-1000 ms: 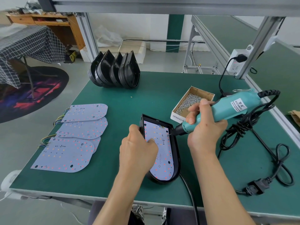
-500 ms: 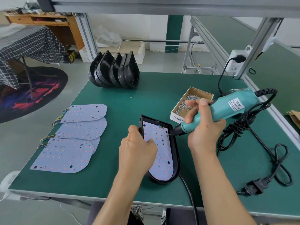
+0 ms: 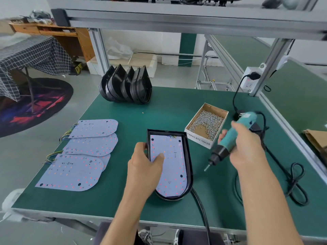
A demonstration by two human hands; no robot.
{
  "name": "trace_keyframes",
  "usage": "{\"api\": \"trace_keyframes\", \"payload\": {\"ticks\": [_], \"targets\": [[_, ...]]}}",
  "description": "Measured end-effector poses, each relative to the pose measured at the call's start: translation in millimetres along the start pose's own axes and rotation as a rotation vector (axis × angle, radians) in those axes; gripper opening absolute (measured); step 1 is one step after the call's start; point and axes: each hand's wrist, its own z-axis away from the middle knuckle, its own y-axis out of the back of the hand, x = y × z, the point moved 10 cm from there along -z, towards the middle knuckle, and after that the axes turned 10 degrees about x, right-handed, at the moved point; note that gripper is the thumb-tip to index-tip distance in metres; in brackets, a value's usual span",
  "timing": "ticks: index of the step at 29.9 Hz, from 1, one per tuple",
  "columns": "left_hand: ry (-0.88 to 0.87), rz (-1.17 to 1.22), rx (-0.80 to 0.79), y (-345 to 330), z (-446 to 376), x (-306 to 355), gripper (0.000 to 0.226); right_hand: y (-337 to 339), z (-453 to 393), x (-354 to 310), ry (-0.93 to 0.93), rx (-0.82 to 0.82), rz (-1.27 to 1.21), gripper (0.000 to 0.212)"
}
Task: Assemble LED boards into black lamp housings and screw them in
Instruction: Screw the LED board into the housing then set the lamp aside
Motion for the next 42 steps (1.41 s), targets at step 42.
{"api": "trace_keyframes", "payload": {"ticks": [42], "targets": [[0.208, 0.886, -0.075, 56, 40, 75, 0.014, -14, 168, 28, 0.121, -0.475, 0.021, 0.022]]}}
